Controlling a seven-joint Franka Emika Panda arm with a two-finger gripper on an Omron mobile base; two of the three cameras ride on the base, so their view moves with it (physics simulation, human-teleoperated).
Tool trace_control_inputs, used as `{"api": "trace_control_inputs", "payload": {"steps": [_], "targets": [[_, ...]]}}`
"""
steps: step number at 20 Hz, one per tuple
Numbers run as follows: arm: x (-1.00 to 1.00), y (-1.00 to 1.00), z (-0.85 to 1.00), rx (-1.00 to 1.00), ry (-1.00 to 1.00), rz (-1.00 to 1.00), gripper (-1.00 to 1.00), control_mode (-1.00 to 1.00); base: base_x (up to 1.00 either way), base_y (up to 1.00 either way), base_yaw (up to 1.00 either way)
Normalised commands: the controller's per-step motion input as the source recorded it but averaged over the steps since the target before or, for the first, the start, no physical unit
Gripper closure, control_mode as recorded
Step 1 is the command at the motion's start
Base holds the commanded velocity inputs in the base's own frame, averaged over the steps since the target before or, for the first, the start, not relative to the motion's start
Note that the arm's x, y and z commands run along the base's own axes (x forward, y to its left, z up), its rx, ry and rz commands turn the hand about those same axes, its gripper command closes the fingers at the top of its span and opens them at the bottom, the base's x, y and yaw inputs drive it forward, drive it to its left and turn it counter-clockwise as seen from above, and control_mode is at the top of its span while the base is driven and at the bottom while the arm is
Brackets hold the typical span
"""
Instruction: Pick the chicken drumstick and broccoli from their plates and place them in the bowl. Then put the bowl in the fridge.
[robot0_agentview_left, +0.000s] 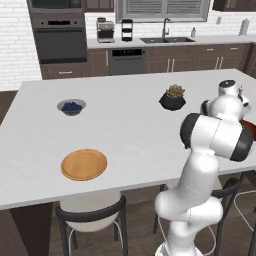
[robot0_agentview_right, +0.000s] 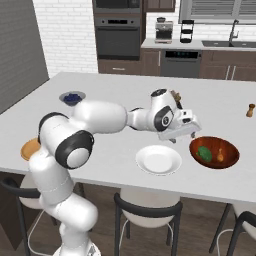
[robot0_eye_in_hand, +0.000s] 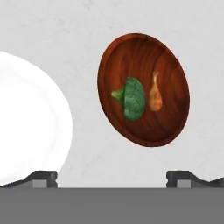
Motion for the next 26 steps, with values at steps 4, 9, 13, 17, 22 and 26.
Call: {"api": "trace_control_inputs", "payload": {"steps": [4, 9, 13, 17, 22, 26], "targets": [[0.40, 0.00, 0.01, 0.00, 0.07, 0.03, -1.00, -1.00, 0.00, 0.00, 0.00], [0.39, -0.01, 0.00, 0.00, 0.05, 0.00, -1.00, -1.00, 0.00, 0.00, 0.00], [0.61, 0.00, -0.05, 0.01, 0.00, 0.00, -1.00, -1.00, 0.00, 0.00, 0.00], [0.56, -0.24, -0.34, 0.03, 0.00, 0.00, -1.00, -1.00, 0.00, 0.00, 0.00], [0.24, -0.44, -0.43, 0.04, 0.00, 0.00, -1.00, -1.00, 0.00, 0.00, 0.00], [0.27, -0.43, -0.34, 0.02, -0.01, 0.00, -1.00, -1.00, 0.00, 0.00, 0.00]]}}
